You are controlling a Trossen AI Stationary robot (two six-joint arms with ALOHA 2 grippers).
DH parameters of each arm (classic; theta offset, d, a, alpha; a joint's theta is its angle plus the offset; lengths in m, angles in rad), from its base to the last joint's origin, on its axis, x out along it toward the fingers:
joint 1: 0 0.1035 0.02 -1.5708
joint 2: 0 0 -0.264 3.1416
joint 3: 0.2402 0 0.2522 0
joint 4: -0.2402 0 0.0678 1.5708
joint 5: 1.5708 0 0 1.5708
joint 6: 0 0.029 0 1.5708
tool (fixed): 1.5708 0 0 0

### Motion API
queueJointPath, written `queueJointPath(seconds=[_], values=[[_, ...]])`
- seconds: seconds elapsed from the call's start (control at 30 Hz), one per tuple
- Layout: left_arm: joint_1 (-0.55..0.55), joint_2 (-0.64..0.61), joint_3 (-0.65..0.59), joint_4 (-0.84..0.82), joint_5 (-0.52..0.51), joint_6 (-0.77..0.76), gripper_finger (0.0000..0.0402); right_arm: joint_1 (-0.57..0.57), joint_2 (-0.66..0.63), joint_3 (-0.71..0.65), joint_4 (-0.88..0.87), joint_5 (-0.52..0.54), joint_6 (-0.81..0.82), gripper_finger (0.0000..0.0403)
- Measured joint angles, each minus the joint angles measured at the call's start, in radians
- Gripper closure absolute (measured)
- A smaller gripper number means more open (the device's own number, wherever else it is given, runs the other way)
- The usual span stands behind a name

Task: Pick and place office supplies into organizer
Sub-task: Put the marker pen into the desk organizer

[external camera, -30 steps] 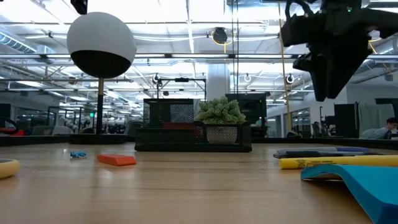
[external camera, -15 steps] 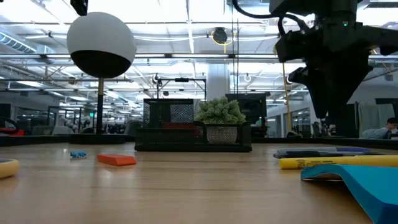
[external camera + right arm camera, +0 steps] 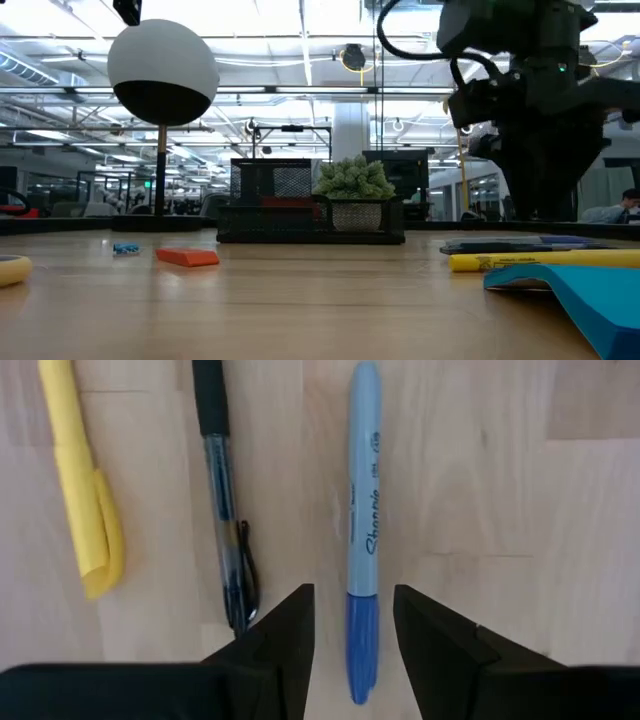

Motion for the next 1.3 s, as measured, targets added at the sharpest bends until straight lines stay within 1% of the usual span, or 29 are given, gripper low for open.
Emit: queueJointPath(seconds=[0.37, 0.5, 0.9, 1.17, 1.3], values=[[0.000, 0.000, 0.000, 0.000, 0.000, -0.012, 0.0211, -0.005, 0.000, -0.047, 0.080, -0.002, 0.007, 0.0273], [0.000, 0.000, 0.000, 0.001, 0.000, -0.012, 0.0211, -0.013, 0.000, -0.065, 0.104, -0.025, 0.012, 0.0273], [0.000, 0.000, 0.000, 0.000, 0.000, -0.013, 0.0211, -0.020, 0.003, -0.100, 0.104, -0.024, 0.026, 0.0273], [0.000, 0.000, 0.000, 0.000, 0.000, -0.019, 0.0211, -0.020, 0.056, -0.095, 0.091, -0.017, 0.037, 0.0274], [0.000, 0.000, 0.000, 0.000, 0.000, -0.019, 0.0211, -0.020, 0.080, -0.096, 0.080, -0.018, 0.041, 0.0285]])
